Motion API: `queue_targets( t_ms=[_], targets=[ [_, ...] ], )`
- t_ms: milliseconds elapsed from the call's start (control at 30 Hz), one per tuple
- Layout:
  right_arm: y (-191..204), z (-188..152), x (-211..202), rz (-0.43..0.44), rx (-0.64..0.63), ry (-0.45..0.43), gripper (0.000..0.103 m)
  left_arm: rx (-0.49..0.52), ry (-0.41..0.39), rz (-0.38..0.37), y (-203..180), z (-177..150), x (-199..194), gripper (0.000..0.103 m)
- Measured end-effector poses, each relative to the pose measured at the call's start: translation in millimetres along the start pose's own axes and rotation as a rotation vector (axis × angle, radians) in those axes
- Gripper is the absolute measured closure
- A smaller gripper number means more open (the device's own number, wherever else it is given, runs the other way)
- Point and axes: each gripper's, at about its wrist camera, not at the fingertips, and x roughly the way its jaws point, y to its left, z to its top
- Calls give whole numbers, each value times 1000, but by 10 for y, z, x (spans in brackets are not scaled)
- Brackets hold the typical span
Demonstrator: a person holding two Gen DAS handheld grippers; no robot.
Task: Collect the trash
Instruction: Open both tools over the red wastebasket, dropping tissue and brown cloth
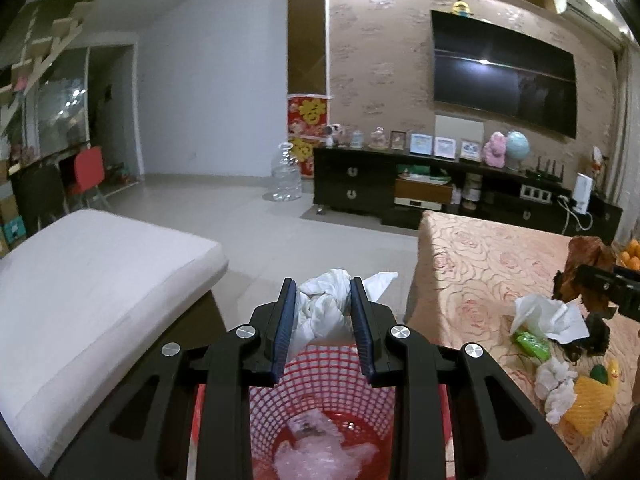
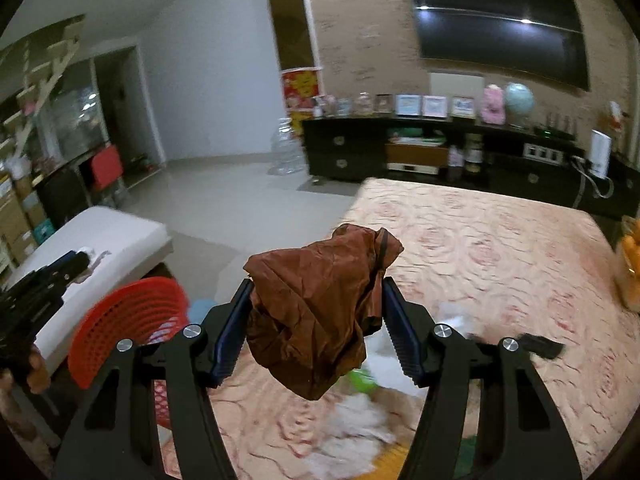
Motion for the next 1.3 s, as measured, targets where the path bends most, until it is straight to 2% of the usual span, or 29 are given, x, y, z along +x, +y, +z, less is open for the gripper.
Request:
queue_targets(
  t_ms=[200, 467, 800, 867, 1033, 1100, 1233, 1300],
  targets=[
    [441, 95, 207, 110, -75, 31, 42, -21, 21, 36, 191, -43, 16, 76],
    [991, 150, 489, 257, -159, 94, 42, -25, 99, 86, 353, -150, 156, 76],
    [1256, -6, 679, 323, -173, 171, 41, -19, 165, 82, 425, -238, 263, 74],
    [1277, -34, 695, 328, -172, 177, 41, -18, 170, 76, 429, -243, 267, 70],
    [1286, -68, 731, 339, -174, 197, 38, -17, 149, 73, 443, -255, 202, 39],
    [1296, -89, 740, 340, -174, 195, 33, -21, 142, 74, 447, -252, 190, 34],
    [1295, -104, 745, 351, -170, 204, 28, -46, 140, 82, 482, -244, 187, 30],
    [1279, -107, 749, 355, -162, 204, 21, -62, 135, 89, 513, -229, 185, 29]
  ],
)
